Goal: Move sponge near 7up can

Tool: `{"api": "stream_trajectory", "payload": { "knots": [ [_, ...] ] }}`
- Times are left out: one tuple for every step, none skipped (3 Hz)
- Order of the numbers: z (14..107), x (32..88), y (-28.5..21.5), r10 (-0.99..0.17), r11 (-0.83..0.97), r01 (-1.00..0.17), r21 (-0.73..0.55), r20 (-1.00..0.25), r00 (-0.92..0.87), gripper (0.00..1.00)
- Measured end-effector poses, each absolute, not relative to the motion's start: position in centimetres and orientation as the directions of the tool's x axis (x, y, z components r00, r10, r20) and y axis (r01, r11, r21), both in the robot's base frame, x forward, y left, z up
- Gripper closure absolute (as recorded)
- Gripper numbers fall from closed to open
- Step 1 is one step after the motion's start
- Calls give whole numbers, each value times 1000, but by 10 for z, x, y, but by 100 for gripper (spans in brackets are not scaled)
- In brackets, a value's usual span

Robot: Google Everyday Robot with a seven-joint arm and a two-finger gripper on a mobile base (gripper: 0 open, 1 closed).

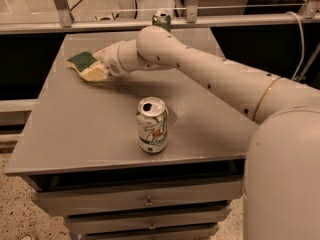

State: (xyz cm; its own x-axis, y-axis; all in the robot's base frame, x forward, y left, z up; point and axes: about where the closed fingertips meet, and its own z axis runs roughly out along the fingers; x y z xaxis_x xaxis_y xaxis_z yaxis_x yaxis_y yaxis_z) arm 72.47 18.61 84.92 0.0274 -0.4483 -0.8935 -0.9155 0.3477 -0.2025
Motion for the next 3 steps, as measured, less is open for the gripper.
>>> {"api": "stream_trajectory", "payload": {
  "knots": [
    [866,714,168,-474,330,-913,-241,-879,61,95],
    [883,694,127,-480,307,-918,-250,-874,78,100],
    [889,673,52,-513,302,-920,-249,-856,63,100]
  ]
}}
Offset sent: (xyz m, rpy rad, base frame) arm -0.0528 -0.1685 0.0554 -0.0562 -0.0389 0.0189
